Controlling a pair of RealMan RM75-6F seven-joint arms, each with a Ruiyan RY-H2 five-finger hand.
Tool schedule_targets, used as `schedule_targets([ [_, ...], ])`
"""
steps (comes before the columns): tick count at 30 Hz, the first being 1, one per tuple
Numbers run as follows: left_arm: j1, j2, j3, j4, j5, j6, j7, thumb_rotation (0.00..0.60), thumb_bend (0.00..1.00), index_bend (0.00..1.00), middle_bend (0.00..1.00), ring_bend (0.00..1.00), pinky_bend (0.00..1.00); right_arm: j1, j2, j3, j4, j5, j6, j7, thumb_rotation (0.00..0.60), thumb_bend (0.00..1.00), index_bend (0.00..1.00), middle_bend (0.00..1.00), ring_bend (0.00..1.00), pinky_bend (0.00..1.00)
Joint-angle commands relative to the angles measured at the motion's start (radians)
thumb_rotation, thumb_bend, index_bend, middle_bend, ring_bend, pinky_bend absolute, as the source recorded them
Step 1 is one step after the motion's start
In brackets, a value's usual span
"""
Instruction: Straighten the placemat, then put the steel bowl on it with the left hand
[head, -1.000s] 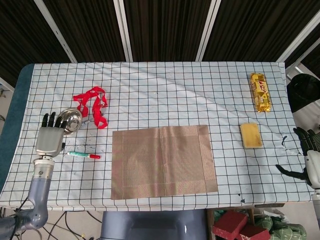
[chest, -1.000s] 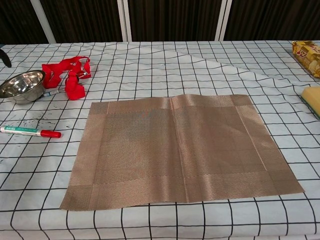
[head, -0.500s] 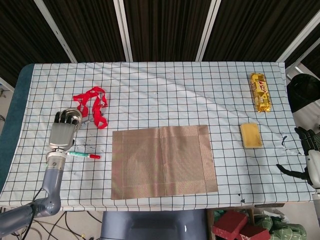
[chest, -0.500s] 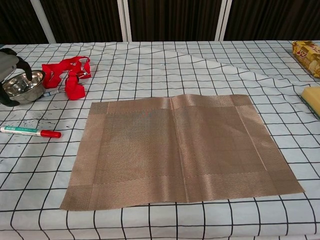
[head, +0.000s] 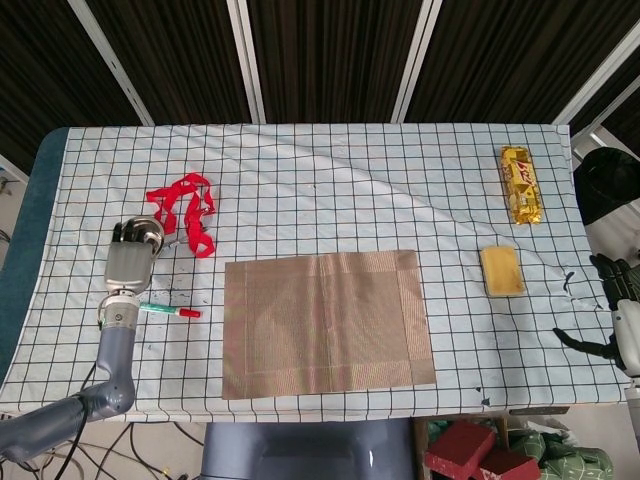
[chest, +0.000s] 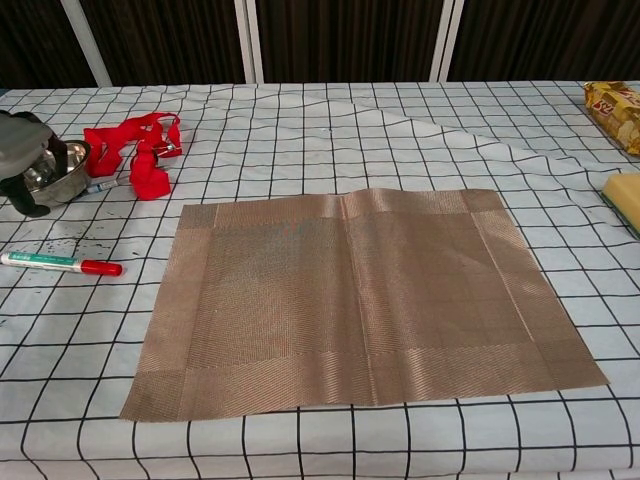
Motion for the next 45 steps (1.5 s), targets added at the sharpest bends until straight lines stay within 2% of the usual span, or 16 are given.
schedule_targets([
  [1, -0.02, -0.028, -0.009, 0.051, -0.02, -0.022, 0.007, 0.6, 0.27, 0.46, 0.22, 0.05, 0.1, 0.0, 0.001, 0.001, -0.001, 0.003, -0.002, -0.001, 0.6, 0.08, 0.01, 0.0, 0.0, 0.14],
  [6, -0.031, -0.046, -0.011, 0.098, -0.028, -0.038, 0.002, 0.6, 0.33, 0.51, 0.23, 0.05, 0.1, 0.001, 0.002, 0.001, -0.005, 0.006, -0.007, -0.001, 0.6, 0.08, 0.01, 0.0, 0.0, 0.14],
  [13, -0.034, -0.053, -0.001, 0.12, -0.016, -0.047, -0.011, 0.6, 0.5, 0.62, 0.26, 0.05, 0.11, 0.002, 0.004, 0.001, -0.01, 0.01, -0.013, 0.002, 0.6, 0.08, 0.01, 0.0, 0.0, 0.14],
  [19, -0.025, -0.04, 0.015, 0.082, 0.027, -0.016, -0.034, 0.6, 0.53, 0.66, 0.28, 0.07, 0.12, 0.002, 0.007, 0.001, -0.012, 0.011, -0.016, 0.008, 0.6, 0.08, 0.02, 0.0, 0.0, 0.14],
  [23, -0.011, -0.013, 0.024, 0.006, 0.082, 0.04, -0.07, 0.6, 0.53, 0.66, 0.28, 0.07, 0.12, 0.002, 0.008, 0.002, -0.012, 0.011, -0.017, 0.014, 0.6, 0.08, 0.02, 0.0, 0.0, 0.14],
  [27, 0.015, 0.052, 0.043, -0.148, 0.174, 0.127, -0.108, 0.6, 0.53, 0.66, 0.28, 0.07, 0.12, 0.002, 0.01, 0.002, -0.012, 0.01, -0.02, 0.023, 0.6, 0.08, 0.02, 0.0, 0.0, 0.14],
  [35, 0.001, 0.123, 0.049, -0.386, 0.259, 0.18, -0.048, 0.6, 0.53, 0.67, 0.28, 0.07, 0.12, 0.003, 0.011, 0.001, -0.016, 0.007, -0.023, 0.026, 0.6, 0.08, 0.02, 0.0, 0.0, 0.14],
  [40, -0.036, 0.097, 0.063, -0.465, 0.3, 0.162, 0.002, 0.6, 0.53, 0.67, 0.28, 0.07, 0.12, 0.002, 0.012, 0.002, -0.017, 0.009, -0.022, 0.032, 0.6, 0.08, 0.02, 0.0, 0.0, 0.14],
  [41, -0.066, 0.059, 0.079, -0.484, 0.325, 0.126, 0.018, 0.6, 0.53, 0.67, 0.28, 0.07, 0.12, 0.002, 0.012, 0.004, -0.016, 0.011, -0.023, 0.036, 0.6, 0.08, 0.02, 0.0, 0.0, 0.14],
  [45, -0.103, -0.021, 0.095, -0.457, 0.322, 0.085, 0.065, 0.6, 0.53, 0.67, 0.28, 0.07, 0.12, 0.003, 0.015, 0.005, -0.015, 0.013, -0.026, 0.044, 0.6, 0.08, 0.02, 0.0, 0.0, 0.14],
])
